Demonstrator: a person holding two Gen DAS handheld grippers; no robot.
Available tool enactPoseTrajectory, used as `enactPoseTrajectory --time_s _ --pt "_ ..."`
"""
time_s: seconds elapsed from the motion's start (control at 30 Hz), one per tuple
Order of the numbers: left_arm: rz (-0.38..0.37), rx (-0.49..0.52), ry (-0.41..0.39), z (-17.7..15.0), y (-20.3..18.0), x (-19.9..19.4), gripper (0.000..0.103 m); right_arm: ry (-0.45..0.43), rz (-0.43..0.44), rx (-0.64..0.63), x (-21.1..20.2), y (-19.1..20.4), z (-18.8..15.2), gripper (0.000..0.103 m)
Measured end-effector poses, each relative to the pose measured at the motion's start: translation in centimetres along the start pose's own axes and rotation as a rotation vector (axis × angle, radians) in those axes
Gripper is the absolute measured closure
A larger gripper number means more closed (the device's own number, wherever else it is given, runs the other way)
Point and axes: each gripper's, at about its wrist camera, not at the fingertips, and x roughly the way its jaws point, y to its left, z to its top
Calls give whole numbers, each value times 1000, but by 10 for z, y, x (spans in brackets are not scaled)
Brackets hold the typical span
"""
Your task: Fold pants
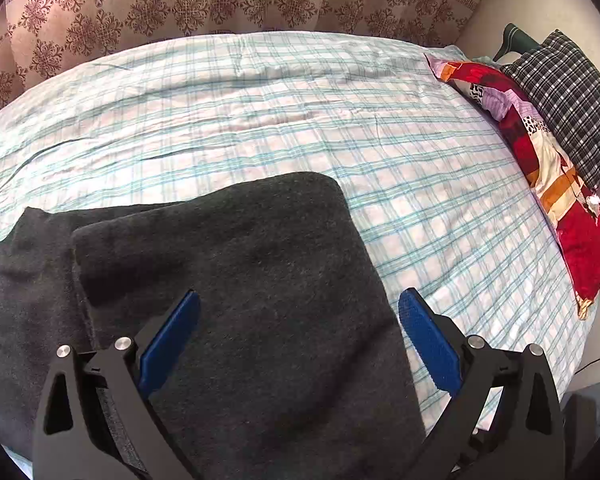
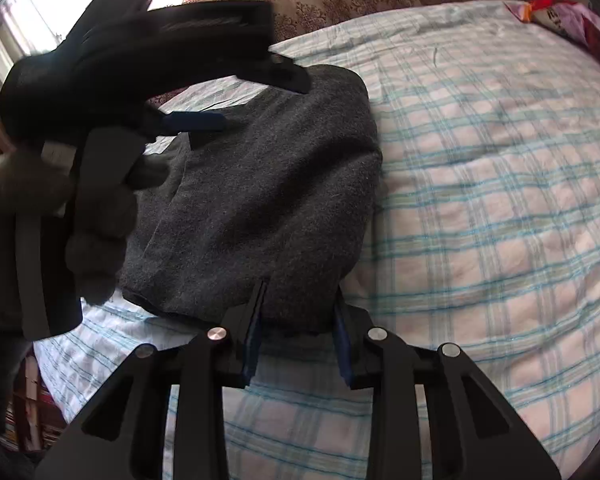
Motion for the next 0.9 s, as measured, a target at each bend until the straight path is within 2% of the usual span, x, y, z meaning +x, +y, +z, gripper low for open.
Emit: enactPoseTrajectory --time_s 0.2,0.27,0.37,0.47,0.63,0.7,0.8,0.9 --pt "66 16 119 23 -21 34 2 -37 -78 -137 -1 25 1 73" --pt "106 31 156 26 -26 42 2 -54 -96 -180 -1 35 1 73" --pt "119 41 220 29 -32 53 2 -87 -131 -276 -1 54 -3 73" --pt "163 74 280 32 -39 62 2 -116 -162 -366 1 71 -7 73" --pt "263 193 397 30 -55 88 2 -155 -174 -460 -1 91 -15 73" --pt "304 259 416 26 -62 95 3 -160 -173 -465 -1 93 -16 73" --pt "352 294 405 23 -64 97 29 -159 -173 -448 -1 92 -15 73" --pt "324 295 384 25 -55 88 52 -160 -172 -442 -6 88 -21 73"
